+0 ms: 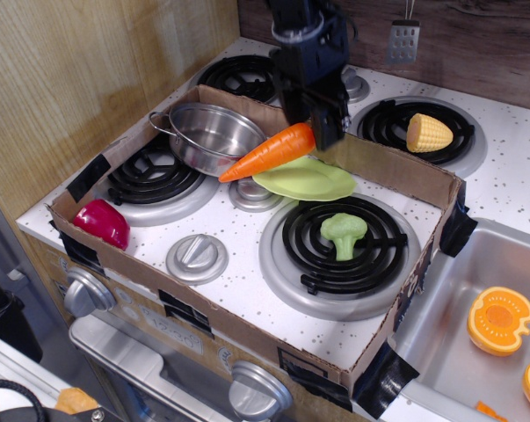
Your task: Put carrot on plate
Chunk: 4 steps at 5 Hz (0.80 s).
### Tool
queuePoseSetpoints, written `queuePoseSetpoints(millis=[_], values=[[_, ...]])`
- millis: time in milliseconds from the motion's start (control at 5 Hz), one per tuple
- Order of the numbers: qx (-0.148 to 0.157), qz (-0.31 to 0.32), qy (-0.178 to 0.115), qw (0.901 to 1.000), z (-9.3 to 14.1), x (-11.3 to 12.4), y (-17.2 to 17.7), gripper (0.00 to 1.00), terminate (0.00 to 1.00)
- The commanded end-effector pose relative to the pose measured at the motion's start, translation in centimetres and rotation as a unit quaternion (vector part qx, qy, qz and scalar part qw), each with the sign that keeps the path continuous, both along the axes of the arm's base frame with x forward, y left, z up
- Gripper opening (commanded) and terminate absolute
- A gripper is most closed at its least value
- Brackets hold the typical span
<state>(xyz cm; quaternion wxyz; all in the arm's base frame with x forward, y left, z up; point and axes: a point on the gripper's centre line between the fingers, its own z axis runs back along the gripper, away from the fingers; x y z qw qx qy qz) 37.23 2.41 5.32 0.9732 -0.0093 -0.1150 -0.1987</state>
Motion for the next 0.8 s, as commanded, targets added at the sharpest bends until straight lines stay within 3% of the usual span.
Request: queuePoseSetpoints(millis=[0, 200, 400, 600], values=[[0.052, 0.05, -0.047, 0.9963, 6.2, -0.8, -3.4, 1.0, 0.0], [0.081, 0.065, -0.05, 0.9933, 8.1, -1.2, -4.8, 1.0, 0.0], [0.158, 0.031, -0.073, 0.9843, 9.9, -1.5, -5.3, 1.0, 0.0], [0.205, 0.035, -0.058, 0.9763, 11.4, -2.3, -6.0, 1.0, 0.0]])
